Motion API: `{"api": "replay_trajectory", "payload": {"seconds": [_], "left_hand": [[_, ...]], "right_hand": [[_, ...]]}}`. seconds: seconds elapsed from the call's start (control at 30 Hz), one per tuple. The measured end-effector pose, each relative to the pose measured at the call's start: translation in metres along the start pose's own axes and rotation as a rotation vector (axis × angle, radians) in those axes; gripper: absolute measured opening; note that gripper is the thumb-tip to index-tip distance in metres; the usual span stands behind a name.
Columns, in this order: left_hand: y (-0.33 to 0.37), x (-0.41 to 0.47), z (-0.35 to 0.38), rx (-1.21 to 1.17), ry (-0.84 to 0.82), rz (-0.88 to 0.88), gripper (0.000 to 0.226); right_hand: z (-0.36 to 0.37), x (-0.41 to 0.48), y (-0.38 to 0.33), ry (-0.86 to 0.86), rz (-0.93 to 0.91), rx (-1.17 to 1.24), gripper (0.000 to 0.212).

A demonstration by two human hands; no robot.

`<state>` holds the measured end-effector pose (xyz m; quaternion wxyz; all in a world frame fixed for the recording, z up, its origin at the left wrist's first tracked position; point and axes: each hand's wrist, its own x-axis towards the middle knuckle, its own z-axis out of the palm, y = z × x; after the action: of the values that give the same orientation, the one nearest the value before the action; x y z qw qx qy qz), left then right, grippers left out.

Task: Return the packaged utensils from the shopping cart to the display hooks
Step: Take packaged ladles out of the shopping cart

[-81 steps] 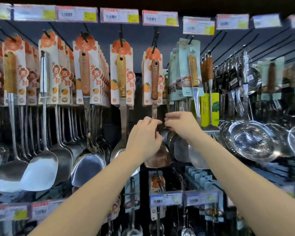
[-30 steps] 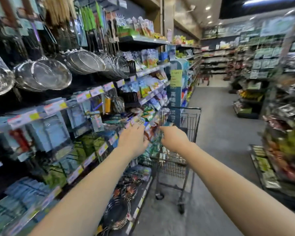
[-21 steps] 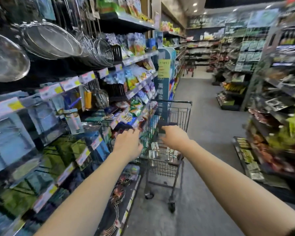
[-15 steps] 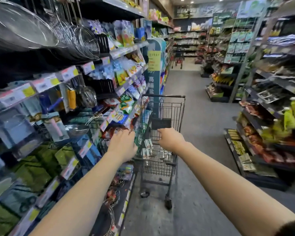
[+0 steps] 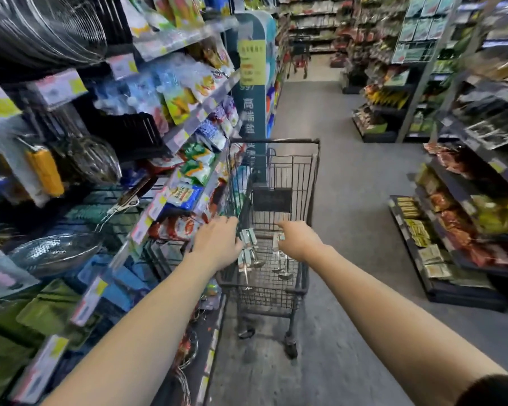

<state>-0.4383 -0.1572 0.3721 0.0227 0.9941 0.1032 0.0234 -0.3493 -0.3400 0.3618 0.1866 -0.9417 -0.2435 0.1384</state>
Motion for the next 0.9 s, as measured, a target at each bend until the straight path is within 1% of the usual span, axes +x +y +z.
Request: {"api": "replay_trajectory", "payload": {"seconds": [0.27, 0.37, 0.47, 0.57, 0.63, 0.73, 0.83, 0.9], "left_hand": [[0.009, 0.124, 0.042, -0.006, -0.131, -0.037, 0.045], [0.009, 0.154, 0.058, 0.01, -0.188, -0.05, 0.041], [0.006, 0.18, 0.074, -0.001, -0.235, -0.067, 0.037], [0.0, 0.204, 0.096, -0.017, -0.288, -0.101, 0.042], [-0.007, 0.22, 0.112, -0.017, -0.316, -0.112, 0.042], [-0.021, 0.247, 0.137, -0.05, -0.353, -0.128, 0.036], [-0.036, 0.278, 0.168, -0.058, -0.408, -0.149, 0.038], [-0.041, 0.298, 0.19, -0.085, -0.454, -0.152, 0.041]], "right_hand": [[0.004, 0.133, 0.056, -0.108, 0.038, -0.025, 0.052], [0.013, 0.171, 0.07, -0.141, 0.046, -0.01, 0.043], [0.029, 0.204, 0.084, -0.176, 0.065, 0.0, 0.042], [0.048, 0.232, 0.095, -0.201, 0.071, -0.024, 0.036], [0.058, 0.25, 0.101, -0.225, 0.083, -0.015, 0.037], [0.07, 0.279, 0.109, -0.263, 0.119, 0.016, 0.044], [0.08, 0.31, 0.117, -0.303, 0.168, 0.012, 0.038], [0.089, 0.326, 0.12, -0.331, 0.204, 0.006, 0.041]]}}
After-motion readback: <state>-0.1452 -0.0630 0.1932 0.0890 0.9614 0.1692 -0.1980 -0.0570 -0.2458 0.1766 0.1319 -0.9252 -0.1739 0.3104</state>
